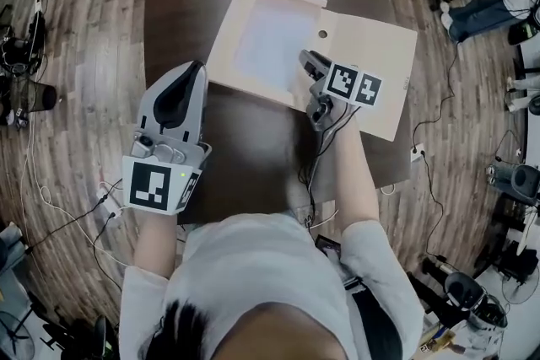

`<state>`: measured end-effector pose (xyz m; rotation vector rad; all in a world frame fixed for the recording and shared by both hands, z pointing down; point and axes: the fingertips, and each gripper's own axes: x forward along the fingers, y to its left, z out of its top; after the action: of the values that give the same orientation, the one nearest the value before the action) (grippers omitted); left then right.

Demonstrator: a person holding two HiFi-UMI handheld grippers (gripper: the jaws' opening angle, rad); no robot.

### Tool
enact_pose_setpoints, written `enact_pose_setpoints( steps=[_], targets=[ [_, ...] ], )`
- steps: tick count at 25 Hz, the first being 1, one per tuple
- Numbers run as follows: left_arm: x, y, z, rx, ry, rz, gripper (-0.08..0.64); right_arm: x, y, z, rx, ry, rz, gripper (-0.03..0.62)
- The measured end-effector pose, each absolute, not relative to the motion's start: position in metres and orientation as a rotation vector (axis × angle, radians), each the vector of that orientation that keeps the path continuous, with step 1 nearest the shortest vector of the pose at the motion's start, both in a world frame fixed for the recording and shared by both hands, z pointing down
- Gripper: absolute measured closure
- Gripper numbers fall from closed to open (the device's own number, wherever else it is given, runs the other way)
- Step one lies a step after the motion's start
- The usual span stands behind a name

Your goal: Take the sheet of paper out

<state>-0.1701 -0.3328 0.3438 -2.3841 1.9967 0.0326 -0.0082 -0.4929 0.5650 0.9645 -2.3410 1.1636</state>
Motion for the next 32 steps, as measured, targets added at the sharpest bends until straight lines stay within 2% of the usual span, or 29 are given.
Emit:
enact_pose_setpoints(
  steps=[9, 32],
  targets=[
    [-0.172, -0.334, 0.354, -2.333, 2.091, -0.003, 0.551, -0.010, -0.506, 0.616, 0.907, -2.215, 1.362, 0.448],
    [-0.195, -0.349, 0.365, -2.296, 2.171, -0.044, 0.551, -0.048, -0.523, 0.648, 0.814, -2.143, 1.707, 0.433]
  ],
)
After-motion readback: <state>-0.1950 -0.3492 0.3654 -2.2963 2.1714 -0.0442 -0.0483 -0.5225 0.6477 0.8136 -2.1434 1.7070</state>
